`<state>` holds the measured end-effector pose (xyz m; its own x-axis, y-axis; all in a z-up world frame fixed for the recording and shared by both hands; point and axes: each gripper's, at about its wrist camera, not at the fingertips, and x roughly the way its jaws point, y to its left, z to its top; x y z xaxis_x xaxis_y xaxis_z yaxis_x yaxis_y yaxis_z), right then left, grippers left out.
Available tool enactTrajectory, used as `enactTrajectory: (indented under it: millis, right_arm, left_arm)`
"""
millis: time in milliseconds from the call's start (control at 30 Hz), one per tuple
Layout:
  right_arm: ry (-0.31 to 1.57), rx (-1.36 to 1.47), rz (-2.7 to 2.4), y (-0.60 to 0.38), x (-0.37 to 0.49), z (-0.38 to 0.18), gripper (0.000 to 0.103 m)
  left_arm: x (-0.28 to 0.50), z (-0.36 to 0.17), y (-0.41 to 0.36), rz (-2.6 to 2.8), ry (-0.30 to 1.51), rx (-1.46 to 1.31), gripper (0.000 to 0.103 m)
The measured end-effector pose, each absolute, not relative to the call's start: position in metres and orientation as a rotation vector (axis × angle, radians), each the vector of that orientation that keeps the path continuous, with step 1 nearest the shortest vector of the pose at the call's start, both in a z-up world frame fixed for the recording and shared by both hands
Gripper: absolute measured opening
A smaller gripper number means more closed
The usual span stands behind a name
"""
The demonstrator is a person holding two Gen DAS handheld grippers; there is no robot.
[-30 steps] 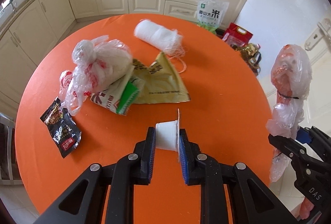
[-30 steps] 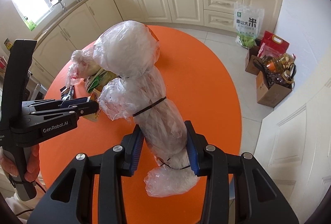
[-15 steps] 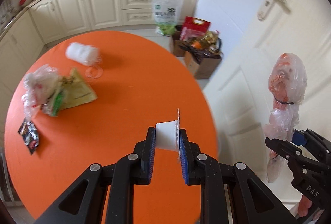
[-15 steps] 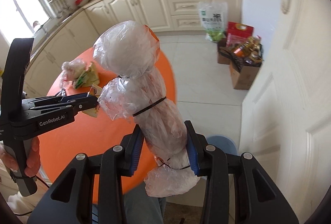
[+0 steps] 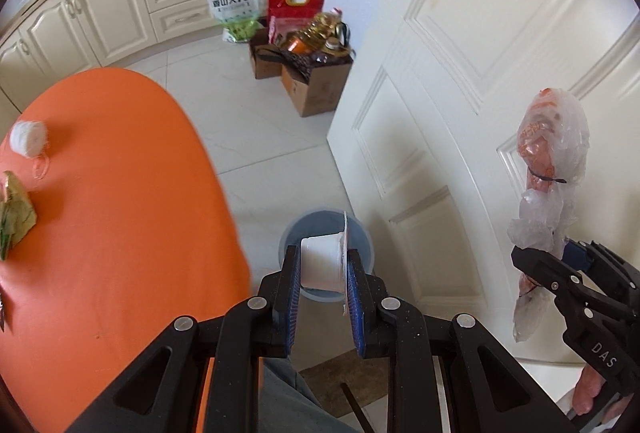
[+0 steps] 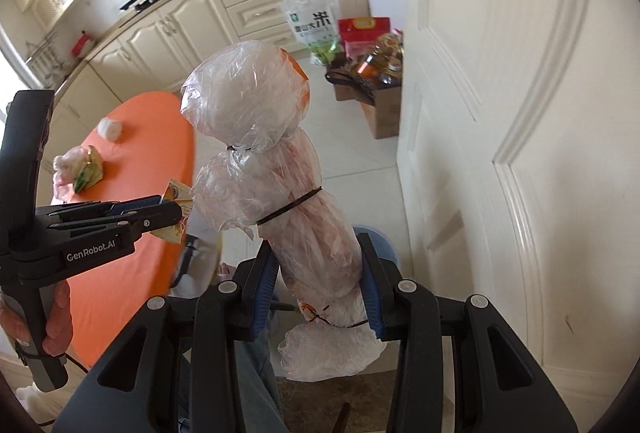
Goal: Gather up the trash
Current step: 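Carry the white cup and plastic bundle toward the blue bin with both grippers, then open both grippers over the blue bin to drop the cup and bundle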
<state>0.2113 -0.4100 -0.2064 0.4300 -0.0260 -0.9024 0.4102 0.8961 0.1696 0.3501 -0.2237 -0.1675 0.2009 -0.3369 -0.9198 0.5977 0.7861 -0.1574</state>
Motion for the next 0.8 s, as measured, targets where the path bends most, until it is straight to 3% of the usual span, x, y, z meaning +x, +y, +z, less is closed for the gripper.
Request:
enactTrajectory:
  millis: [667, 800]
  right_arm:
    - [1.219, 0.467, -0.402, -0.457, 0.188, -0.268, 0.039]
    - [1.23, 0.467, -0.42, -0.459, 0.187, -0.273, 0.039]
  left_arm:
    - [0.362, -0.248, -0.356, -0.701, 1.327, 0.405, 0.019]
    - [0.366, -0.263, -0.373, -0.687, 1.352, 0.424, 0.028]
